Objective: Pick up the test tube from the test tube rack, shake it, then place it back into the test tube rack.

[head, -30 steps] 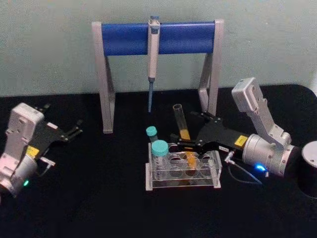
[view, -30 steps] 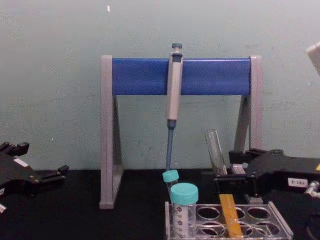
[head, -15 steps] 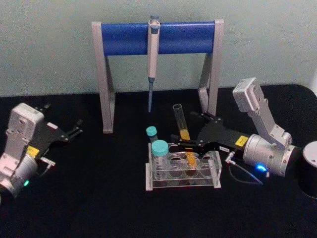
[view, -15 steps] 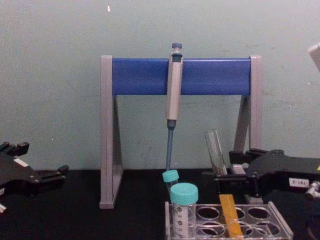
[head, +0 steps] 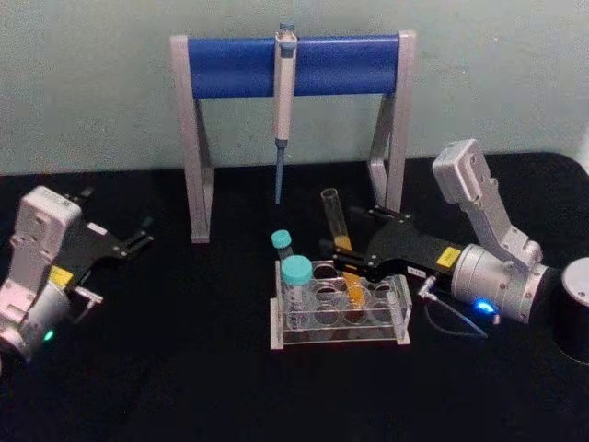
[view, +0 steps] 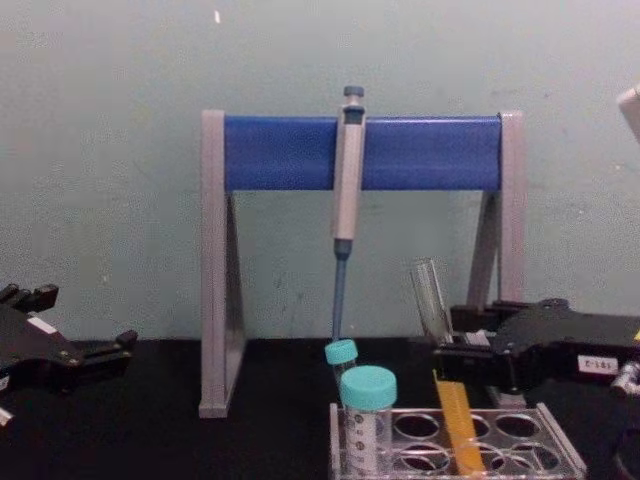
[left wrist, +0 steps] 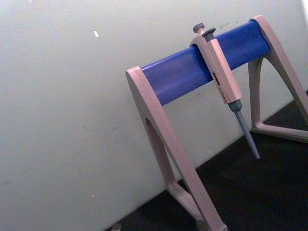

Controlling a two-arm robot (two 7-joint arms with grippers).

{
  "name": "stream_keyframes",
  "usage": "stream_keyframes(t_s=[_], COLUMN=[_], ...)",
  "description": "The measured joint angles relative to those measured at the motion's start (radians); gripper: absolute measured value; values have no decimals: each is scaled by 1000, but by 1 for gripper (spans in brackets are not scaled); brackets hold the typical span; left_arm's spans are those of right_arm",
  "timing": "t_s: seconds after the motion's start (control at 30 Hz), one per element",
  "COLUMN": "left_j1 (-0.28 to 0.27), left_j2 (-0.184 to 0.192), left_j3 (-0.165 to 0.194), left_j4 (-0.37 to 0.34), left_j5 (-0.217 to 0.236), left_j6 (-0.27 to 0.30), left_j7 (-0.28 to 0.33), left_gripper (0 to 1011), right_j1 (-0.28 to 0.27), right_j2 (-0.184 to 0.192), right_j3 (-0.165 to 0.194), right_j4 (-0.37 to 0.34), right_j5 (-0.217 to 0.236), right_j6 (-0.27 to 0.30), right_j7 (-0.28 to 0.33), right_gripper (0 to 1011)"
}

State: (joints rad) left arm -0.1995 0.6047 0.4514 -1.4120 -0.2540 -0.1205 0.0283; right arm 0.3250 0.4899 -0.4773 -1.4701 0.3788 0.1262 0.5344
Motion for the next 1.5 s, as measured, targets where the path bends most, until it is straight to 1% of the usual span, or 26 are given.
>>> stream_keyframes(t_s=[0.03, 0.07, 0.1, 0.13, 0.17, 0.23, 0.3, 0.43, 0.47, 0.5, 0.53, 0.6, 1.5], left_j1=[0, 0, 0, 0, 0, 0, 0, 0, 0, 0, 0, 0, 0], left_j2=[0, 0, 0, 0, 0, 0, 0, 0, 0, 0, 0, 0, 0], left_j3=[0, 0, 0, 0, 0, 0, 0, 0, 0, 0, 0, 0, 0], left_j4=[0, 0, 0, 0, 0, 0, 0, 0, 0, 0, 0, 0, 0], left_j5=[0, 0, 0, 0, 0, 0, 0, 0, 0, 0, 0, 0, 0], left_j6=[0, 0, 0, 0, 0, 0, 0, 0, 0, 0, 0, 0, 0], left_j7=[0, 0, 0, 0, 0, 0, 0, 0, 0, 0, 0, 0, 0], left_gripper=[1001, 1001, 1001, 1001, 1001, 1001, 1001, 1001, 1001, 1001, 1001, 1001, 1002], right_j1=[0, 0, 0, 0, 0, 0, 0, 0, 0, 0, 0, 0, 0], right_j2=[0, 0, 0, 0, 0, 0, 0, 0, 0, 0, 0, 0, 0], right_j3=[0, 0, 0, 0, 0, 0, 0, 0, 0, 0, 0, 0, 0], right_j4=[0, 0, 0, 0, 0, 0, 0, 0, 0, 0, 0, 0, 0], right_j5=[0, 0, 0, 0, 0, 0, 0, -1, -1, -1, -1, -1, -1], right_j6=[0, 0, 0, 0, 0, 0, 0, 0, 0, 0, 0, 0, 0], right_j7=[0, 0, 0, 0, -1, -1, -1, -1, -1, -1, -1, -1, -1], right_gripper=[716, 716, 675, 656, 597, 559, 471, 371, 310, 294, 249, 213, 204])
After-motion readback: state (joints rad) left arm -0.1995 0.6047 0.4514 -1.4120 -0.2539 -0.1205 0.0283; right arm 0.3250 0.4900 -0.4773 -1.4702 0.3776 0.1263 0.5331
